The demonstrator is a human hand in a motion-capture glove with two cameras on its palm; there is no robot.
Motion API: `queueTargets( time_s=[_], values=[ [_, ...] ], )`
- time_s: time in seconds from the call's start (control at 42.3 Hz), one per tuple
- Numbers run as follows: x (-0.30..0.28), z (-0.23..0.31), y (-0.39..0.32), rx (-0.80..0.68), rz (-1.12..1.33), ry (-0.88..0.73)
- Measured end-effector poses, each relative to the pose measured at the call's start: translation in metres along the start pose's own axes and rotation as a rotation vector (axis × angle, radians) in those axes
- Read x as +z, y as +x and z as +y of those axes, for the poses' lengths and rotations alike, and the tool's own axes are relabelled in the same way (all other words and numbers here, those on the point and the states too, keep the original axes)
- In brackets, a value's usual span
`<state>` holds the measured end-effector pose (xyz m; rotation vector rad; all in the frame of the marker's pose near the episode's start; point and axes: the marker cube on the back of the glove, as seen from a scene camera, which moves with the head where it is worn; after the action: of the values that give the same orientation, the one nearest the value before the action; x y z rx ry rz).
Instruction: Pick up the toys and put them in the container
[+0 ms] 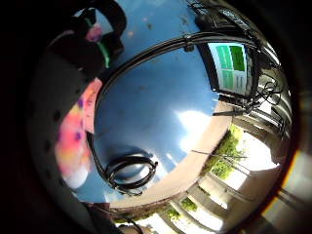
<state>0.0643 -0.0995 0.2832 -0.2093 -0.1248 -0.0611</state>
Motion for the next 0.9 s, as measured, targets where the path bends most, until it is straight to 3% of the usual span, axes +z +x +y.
queueTargets(
  time_s=[0.26,0.473,0.898],
  values=[
    [0.002,-0.008,-0.002,-0.011,-0.155,0.124],
    [-0.022,-0.013,-0.018,0.062,-0.156,0.095],
    [-0.216,0.050,-0.062,0.050,-0.045,0.306]
  ],
)
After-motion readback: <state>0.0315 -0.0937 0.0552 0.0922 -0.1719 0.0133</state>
